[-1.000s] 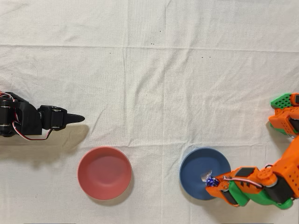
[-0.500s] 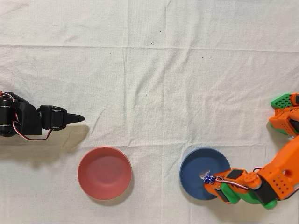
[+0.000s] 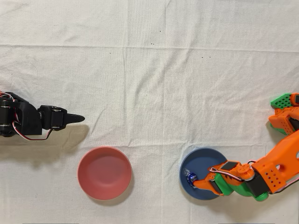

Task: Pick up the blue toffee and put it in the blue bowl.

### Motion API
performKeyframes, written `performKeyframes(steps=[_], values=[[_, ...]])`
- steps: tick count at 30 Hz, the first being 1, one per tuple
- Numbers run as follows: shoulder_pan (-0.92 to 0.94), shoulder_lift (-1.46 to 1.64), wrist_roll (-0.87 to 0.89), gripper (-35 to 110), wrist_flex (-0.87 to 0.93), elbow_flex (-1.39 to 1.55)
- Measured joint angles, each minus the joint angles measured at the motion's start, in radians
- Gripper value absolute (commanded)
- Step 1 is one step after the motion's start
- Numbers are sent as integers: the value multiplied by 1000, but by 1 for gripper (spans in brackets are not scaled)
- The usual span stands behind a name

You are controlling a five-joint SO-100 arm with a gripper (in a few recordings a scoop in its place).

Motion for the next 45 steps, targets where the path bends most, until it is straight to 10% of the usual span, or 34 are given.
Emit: performKeyframes(steps=[21, 45], values=[[230, 420, 14, 3, 138, 129], [563, 1482, 67, 0, -270, 1101]])
